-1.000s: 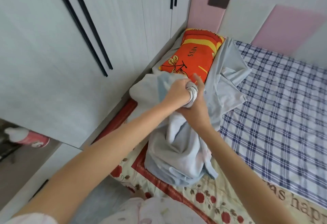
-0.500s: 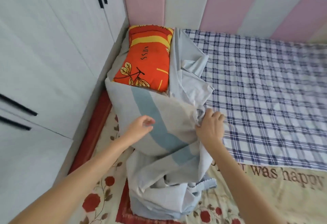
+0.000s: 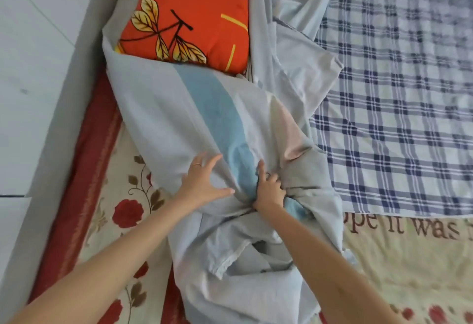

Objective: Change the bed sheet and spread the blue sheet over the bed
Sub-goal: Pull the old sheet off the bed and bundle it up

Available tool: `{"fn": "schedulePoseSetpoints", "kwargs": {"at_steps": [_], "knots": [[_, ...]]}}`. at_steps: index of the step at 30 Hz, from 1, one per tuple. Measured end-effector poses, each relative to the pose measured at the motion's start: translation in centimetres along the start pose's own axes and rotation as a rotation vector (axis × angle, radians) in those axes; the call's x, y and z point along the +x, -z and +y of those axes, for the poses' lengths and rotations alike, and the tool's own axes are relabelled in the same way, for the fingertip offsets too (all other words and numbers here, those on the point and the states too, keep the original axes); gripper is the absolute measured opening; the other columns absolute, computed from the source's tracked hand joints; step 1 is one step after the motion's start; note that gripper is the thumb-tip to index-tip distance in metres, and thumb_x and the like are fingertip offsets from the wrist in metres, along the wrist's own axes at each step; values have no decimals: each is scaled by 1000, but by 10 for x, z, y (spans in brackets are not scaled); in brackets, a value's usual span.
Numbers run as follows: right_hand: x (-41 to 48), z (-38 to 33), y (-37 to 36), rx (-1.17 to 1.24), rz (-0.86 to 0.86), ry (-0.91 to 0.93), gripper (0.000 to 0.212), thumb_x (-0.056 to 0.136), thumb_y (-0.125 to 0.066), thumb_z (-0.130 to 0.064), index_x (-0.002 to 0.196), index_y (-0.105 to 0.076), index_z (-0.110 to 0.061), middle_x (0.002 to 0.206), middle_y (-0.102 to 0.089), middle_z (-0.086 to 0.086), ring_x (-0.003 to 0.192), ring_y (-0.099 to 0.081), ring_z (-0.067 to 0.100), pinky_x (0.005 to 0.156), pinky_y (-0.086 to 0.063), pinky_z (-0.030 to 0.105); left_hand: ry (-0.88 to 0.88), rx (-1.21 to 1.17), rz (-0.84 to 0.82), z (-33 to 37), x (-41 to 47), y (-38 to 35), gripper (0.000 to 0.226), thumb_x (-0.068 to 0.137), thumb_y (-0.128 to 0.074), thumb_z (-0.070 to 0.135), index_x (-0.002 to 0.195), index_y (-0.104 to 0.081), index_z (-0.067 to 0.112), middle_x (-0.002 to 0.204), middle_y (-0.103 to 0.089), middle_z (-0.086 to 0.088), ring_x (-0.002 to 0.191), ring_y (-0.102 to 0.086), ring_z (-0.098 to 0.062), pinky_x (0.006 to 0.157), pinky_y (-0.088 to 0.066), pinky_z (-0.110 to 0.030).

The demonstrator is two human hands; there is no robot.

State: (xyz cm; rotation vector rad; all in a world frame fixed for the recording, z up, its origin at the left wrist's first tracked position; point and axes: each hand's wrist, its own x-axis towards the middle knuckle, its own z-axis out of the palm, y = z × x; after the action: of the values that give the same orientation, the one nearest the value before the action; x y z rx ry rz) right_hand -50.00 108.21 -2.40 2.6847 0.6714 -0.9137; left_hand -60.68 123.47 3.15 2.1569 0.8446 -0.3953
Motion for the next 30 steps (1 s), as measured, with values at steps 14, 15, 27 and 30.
{"fn": "schedulePoseSetpoints", "kwargs": {"at_steps": [14, 15, 27, 30], "knots": [[-3, -76, 182, 876, -305, 507, 6, 91, -55, -10, 95, -58, -12, 84, -58, -5, 81, -53, 13, 63, -39, 19, -317, 633, 594, -26, 40, 72, 120, 66, -73, 39, 152, 9, 23, 159, 13, -10, 143, 16, -39, 103, -2, -74], [7, -79, 195, 611, -281, 596, 14, 92, -58, -23, 100, -58, -10, 87, -56, -4, 83, -51, 13, 66, -37, 19, -285, 656, 576, -25, 55, 86, 115, 70, -69, 40, 152, 11, 25, 159, 13, -7, 143, 19, -37, 102, -5, -75], [235, -133, 251, 822, 188, 111, 97, 81, -70, -44, 147, -12, -3, 144, -33, 16, 132, -38, 32, 107, -36, 43, 30, 727, -306, -48, 179, 83, 98, 85, -54, 58, 149, 15, 30, 158, 19, -1, 140, 28, -33, 107, -1, -72], [262, -134, 234, 788, 108, 35, 87, 74, -76, -43, 137, -34, 0, 123, -50, 10, 121, -49, 30, 99, -44, 38, 36, 696, -330, -50, 178, 88, 94, 88, -51, 55, 149, 17, 32, 156, 24, 2, 139, 31, -33, 107, 0, -71]]}}
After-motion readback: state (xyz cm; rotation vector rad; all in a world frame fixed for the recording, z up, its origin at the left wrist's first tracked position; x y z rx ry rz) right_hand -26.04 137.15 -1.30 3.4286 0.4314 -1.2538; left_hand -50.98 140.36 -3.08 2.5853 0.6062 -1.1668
